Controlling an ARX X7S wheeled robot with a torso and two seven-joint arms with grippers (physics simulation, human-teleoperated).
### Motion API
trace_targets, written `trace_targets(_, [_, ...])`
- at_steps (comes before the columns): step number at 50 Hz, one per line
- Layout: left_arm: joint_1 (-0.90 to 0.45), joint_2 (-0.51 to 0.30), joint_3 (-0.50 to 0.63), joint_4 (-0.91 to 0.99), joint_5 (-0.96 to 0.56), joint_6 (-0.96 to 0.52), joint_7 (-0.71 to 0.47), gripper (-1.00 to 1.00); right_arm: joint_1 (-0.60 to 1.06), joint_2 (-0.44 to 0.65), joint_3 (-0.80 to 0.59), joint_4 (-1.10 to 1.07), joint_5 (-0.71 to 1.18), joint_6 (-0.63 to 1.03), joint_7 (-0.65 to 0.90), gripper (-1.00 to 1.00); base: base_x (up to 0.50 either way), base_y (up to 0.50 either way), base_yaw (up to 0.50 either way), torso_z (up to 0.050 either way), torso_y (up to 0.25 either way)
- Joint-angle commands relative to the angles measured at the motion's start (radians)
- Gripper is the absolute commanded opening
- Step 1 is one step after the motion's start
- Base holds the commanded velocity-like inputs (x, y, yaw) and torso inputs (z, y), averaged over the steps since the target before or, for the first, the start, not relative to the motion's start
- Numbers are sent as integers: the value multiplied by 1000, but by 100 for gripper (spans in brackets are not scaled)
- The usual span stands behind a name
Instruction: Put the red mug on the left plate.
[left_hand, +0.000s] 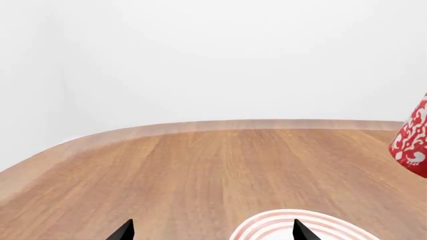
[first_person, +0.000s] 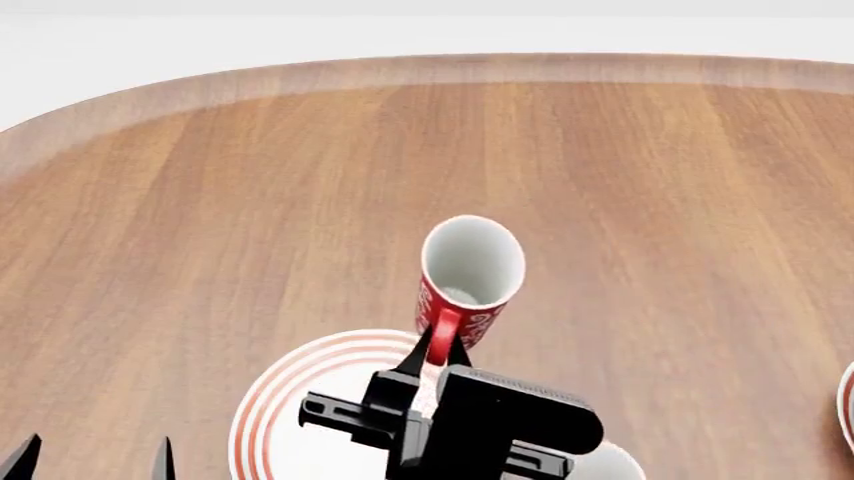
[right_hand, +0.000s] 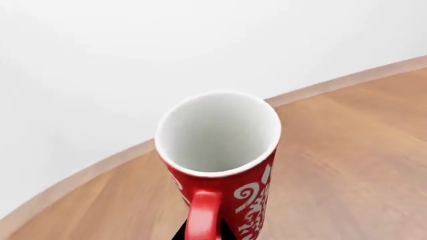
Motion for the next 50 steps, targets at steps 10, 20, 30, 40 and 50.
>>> trace_targets(10, [1, -6, 3, 5, -4, 2, -7, 100, 16, -84, -44, 253, 19, -93, -204, -100, 0, 0, 0, 0, 1])
trace_targets(20, [0, -7, 7, 2, -4, 4, -9, 100, 22, -112, -54, 345, 38, -134, -257, -100, 0, 0, 0, 0, 0])
trace_targets(30, [-3, -9, 9, 1, -8, 3, -10, 100, 46, -141, -67, 469, 53, -176, -299, -100, 0, 0, 0, 0, 0])
trace_targets(40, [-5, -11, 11, -1, -9, 4, -12, 100, 77, -150, -123, 557, 82, -214, -297, -100, 0, 0, 0, 0, 1])
trace_targets(50, [-5, -13, 13, -1, -11, 5, -14, 100, 86, -142, -153, 561, 107, -229, -285, -100, 0, 0, 0, 0, 0])
